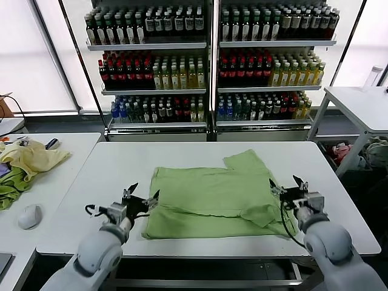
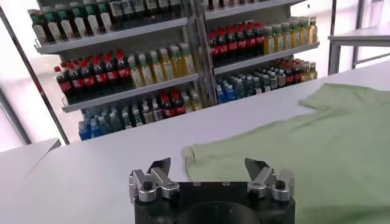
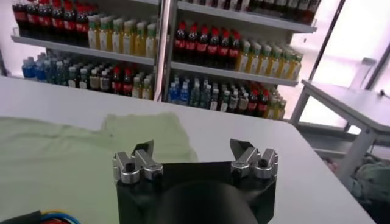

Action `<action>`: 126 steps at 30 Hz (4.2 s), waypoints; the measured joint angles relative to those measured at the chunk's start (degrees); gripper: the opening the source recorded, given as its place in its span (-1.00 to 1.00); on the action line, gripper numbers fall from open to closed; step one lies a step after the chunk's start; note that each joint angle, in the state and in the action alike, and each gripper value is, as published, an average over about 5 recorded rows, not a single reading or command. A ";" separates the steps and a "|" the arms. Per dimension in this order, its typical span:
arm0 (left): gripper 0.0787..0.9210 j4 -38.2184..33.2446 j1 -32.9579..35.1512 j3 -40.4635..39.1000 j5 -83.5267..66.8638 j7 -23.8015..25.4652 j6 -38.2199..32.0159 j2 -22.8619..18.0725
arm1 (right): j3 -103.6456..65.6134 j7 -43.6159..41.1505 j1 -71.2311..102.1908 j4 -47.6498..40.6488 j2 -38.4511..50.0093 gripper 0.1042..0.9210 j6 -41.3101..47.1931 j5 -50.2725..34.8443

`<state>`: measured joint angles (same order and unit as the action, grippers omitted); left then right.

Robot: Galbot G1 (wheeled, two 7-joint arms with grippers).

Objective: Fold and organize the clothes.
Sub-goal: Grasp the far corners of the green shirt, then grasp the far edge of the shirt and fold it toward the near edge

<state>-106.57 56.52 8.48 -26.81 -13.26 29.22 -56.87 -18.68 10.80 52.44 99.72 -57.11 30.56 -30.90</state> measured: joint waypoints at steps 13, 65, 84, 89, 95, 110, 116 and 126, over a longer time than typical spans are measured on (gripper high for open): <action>0.77 19.27 -17.81 -8.63 -1.41 -0.78 -0.23 -6.10 | 10.32 -0.15 -19.84 -21.71 -6.81 0.76 0.91 -0.47; -0.92 28.39 -20.50 -8.80 -14.21 1.05 0.48 -8.16 | 12.85 -5.36 -27.01 -38.15 -12.20 -0.97 -0.98 -0.93; -0.94 12.19 -12.83 -3.75 -16.86 0.54 -0.26 -2.28 | 7.16 -3.88 -15.29 -16.49 -5.72 -0.97 -0.11 -3.99; -0.94 7.39 -9.26 -2.30 -16.88 0.52 0.07 -0.72 | 4.55 -3.54 -9.47 -8.66 -3.15 -0.97 0.27 -4.34; -0.94 2.34 -4.39 -1.08 -16.17 0.66 0.37 0.81 | 0.40 -3.24 -1.33 -0.37 -0.72 -0.97 0.46 -4.19; -0.84 -2.03 3.31 -1.11 -10.50 1.98 0.28 0.65 | -6.52 -2.11 13.21 8.13 -0.28 -0.94 0.95 -2.12; -0.44 -1.64 4.85 -1.41 -6.15 2.09 -0.90 -0.31 | -6.59 -1.82 15.20 8.84 -1.03 -0.58 1.26 -0.78; 0.24 -2.25 8.29 -0.11 0.32 -0.99 -2.02 -4.10 | -7.13 -1.51 17.73 10.21 -1.85 0.12 1.13 0.05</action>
<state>-108.82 64.82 8.37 -26.49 -14.25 27.21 -60.96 -25.81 9.29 70.17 109.94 -58.95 31.69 -30.85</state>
